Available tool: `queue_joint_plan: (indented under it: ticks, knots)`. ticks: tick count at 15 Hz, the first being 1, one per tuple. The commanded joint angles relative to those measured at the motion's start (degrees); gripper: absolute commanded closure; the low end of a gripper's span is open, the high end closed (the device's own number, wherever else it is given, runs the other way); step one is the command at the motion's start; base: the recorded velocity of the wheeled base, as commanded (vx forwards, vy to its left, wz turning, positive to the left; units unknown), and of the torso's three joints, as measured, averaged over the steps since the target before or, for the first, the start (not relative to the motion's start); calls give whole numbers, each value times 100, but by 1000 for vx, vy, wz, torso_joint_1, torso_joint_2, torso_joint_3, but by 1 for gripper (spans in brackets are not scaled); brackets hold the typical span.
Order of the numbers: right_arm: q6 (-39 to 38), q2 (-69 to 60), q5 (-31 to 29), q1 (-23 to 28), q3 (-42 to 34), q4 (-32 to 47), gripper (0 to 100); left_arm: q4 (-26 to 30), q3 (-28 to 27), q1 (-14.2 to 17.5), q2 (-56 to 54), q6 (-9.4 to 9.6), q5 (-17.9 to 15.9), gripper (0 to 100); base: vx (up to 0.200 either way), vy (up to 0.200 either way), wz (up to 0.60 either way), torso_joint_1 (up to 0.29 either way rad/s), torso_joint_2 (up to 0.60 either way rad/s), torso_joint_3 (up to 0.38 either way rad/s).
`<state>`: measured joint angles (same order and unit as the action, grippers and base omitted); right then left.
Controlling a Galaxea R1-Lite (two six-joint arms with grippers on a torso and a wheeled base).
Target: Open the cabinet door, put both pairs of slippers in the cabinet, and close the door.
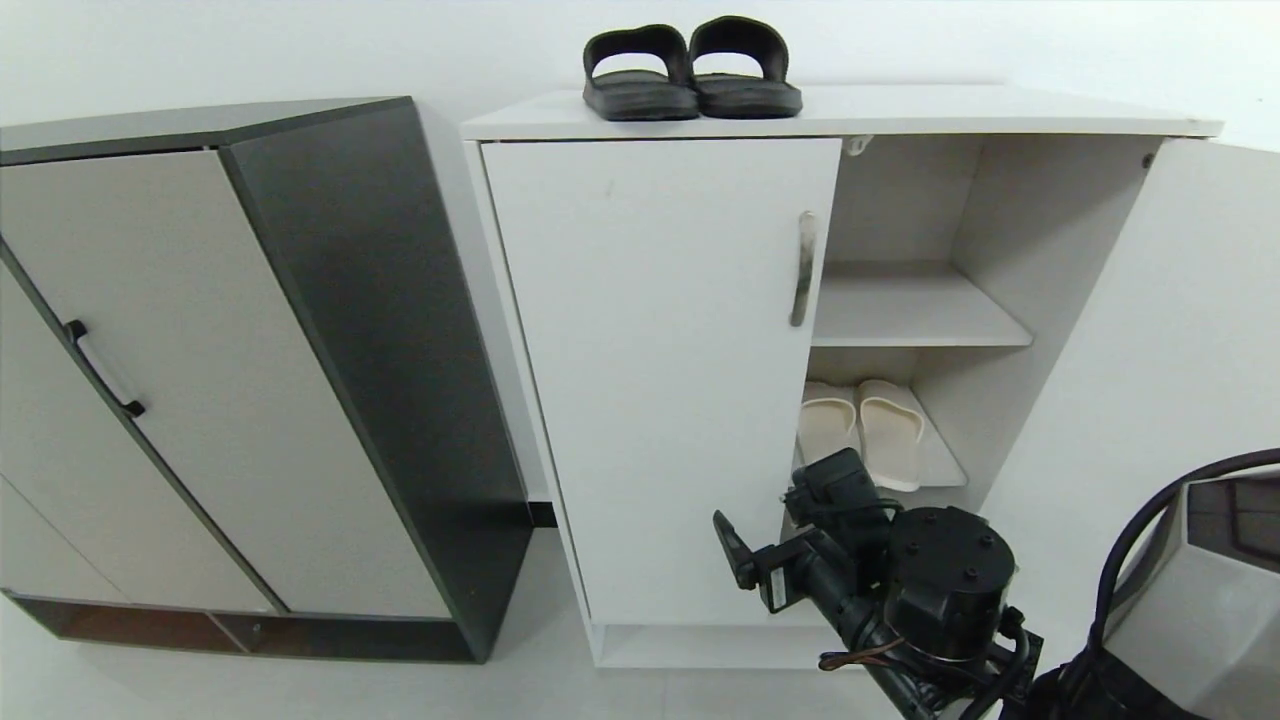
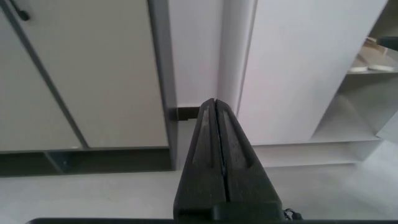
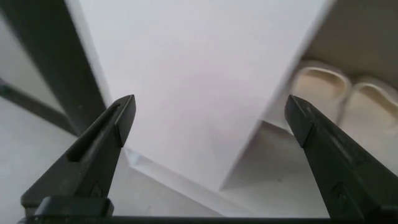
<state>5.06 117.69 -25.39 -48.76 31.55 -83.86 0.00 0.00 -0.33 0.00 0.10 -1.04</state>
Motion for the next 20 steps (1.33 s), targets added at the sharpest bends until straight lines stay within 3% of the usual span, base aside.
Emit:
queue_joint_plan:
  ticks: [1, 20]
  knots:
    - [48, 61, 8, 7, -61, -52, 0, 0, 0, -2, 9, -1, -2, 100, 0, 200, 0, 7, 12, 2]
    - [127, 193, 17, 69, -44, -289, 0, 0, 0, -2, 9, -10, 16, 100, 0, 11, 0, 1, -18, -17]
